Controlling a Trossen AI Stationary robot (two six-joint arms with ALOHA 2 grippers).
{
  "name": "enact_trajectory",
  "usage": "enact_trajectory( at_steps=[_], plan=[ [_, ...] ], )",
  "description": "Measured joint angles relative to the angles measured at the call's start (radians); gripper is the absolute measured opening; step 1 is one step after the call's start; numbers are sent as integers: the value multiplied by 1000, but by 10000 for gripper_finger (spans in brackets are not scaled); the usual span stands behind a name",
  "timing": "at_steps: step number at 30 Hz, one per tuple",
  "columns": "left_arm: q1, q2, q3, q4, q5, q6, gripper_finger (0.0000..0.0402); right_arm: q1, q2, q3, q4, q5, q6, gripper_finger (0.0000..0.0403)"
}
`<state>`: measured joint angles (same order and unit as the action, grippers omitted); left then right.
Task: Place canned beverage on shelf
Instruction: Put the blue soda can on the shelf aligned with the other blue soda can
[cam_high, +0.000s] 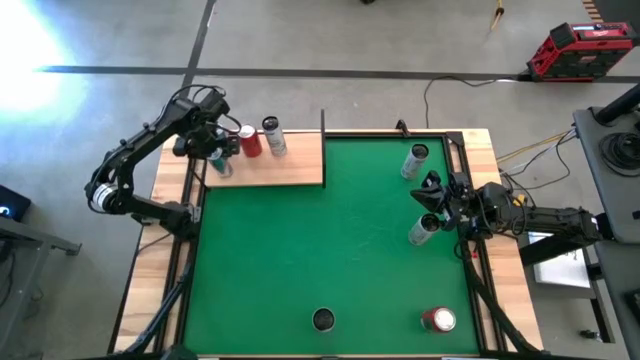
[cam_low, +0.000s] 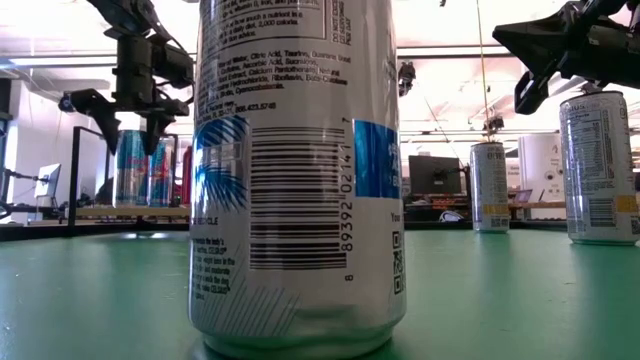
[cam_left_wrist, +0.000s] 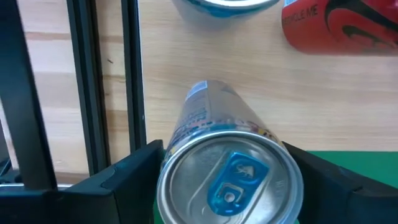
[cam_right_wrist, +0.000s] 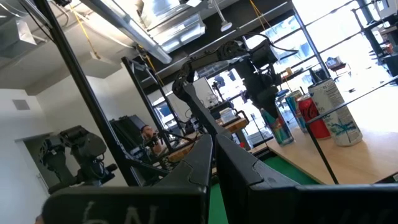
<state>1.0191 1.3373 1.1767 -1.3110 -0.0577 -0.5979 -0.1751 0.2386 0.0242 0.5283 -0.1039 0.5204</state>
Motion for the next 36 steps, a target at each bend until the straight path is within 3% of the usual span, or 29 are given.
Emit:
enact_trajectory(
  at_steps=[12, 18, 27, 36],
  plan=[
    [-1, -6, 0, -36, 22, -133, 360, 0, 0, 0, 0, 0, 0, 13],
    [-1, -7, 7, -36, 43, -286, 397, 0, 0, 0, 0, 0, 0, 13],
    [-1, -7, 7, -35, 43, -528, 399, 0, 0, 0, 0, 0, 0, 13],
    [-1, -4, 7, -34, -7, -618, 377, 0, 0, 0, 0, 0, 0, 13]
  ],
)
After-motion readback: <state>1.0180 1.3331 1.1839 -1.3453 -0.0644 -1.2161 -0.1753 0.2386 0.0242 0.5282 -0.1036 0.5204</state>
